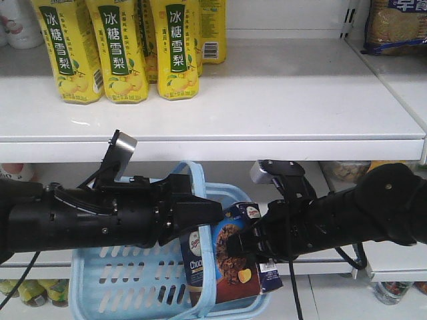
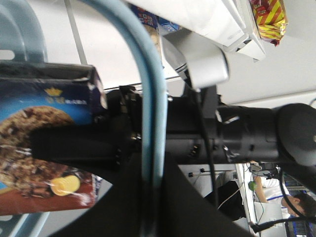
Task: Left arm holds basket, right arm returns cookies
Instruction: 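Lift both cookie boxes out of the basket with the right gripper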
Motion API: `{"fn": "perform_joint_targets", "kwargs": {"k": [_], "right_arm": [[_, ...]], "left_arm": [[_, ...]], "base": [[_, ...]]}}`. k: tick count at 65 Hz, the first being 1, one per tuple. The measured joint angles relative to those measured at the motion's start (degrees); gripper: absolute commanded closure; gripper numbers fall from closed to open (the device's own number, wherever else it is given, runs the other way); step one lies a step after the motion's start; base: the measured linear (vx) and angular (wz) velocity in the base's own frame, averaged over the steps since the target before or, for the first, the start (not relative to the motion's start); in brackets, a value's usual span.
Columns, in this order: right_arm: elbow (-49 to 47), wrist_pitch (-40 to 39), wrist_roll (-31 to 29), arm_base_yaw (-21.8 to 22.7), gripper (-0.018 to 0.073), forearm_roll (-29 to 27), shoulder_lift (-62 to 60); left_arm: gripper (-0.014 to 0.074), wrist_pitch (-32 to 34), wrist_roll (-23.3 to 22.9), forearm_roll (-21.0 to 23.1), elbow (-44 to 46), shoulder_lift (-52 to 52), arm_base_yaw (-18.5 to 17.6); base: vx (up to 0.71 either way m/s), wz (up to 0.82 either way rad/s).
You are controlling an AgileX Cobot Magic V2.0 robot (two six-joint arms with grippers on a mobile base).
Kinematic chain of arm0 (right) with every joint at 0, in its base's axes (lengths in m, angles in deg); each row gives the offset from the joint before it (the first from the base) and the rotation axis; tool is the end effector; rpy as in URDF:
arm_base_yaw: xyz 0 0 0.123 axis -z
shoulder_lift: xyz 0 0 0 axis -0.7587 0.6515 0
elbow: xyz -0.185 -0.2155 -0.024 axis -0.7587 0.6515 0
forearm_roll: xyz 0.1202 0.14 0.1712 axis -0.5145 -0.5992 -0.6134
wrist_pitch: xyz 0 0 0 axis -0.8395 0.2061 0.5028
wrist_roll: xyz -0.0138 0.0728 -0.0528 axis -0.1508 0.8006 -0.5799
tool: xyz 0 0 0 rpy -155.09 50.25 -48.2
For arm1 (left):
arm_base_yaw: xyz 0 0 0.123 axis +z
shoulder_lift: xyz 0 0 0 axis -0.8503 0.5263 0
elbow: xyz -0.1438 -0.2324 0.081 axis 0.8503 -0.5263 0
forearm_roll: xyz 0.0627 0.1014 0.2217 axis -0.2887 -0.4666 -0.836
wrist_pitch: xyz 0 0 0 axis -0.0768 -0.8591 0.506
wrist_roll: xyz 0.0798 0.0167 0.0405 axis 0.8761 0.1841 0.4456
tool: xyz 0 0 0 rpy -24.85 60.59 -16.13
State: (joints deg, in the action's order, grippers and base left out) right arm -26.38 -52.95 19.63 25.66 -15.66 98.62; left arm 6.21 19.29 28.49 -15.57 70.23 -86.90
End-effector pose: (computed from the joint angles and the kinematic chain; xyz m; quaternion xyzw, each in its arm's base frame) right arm 0.2426 0.1526 0.2173 -0.1636 0.9162 0.3051 0.2020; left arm 0.2175 -0.1831 0.2753 -0.0225 0.8141 -0.5491 0.1879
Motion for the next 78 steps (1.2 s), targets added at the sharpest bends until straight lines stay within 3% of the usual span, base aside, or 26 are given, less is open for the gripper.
{"fn": "perform_joint_targets", "kwargs": {"k": [26, 51, 66, 78], "right_arm": [[-0.13, 1.17, 8.16, 0.0, 0.0395, 9.3, -12.53], [-0.94, 5.31, 22.85, 0.0, 0.0391, 29.37, -30.85], [-7.54, 9.12, 30.84, 0.0, 0.0391, 38.64, -36.86], [-16.23, 9.12, 32.6, 0.0, 0.0391, 41.18, -36.27]], "left_arm": [[0.0602, 0.0, 0.0, 0.0, 0.0, 0.0, 0.0], [0.0602, -0.05, 0.0, 0.0, 0.0, 0.0, 0.0], [0.0602, -0.05, 0.0, 0.0, 0.0, 0.0, 0.0], [0.0602, -0.05, 0.0, 0.0, 0.0, 0.0, 0.0]], "base": [[0.0, 0.0], [0.0, 0.0], [0.0, 0.0], [0.0, 0.0]]}}
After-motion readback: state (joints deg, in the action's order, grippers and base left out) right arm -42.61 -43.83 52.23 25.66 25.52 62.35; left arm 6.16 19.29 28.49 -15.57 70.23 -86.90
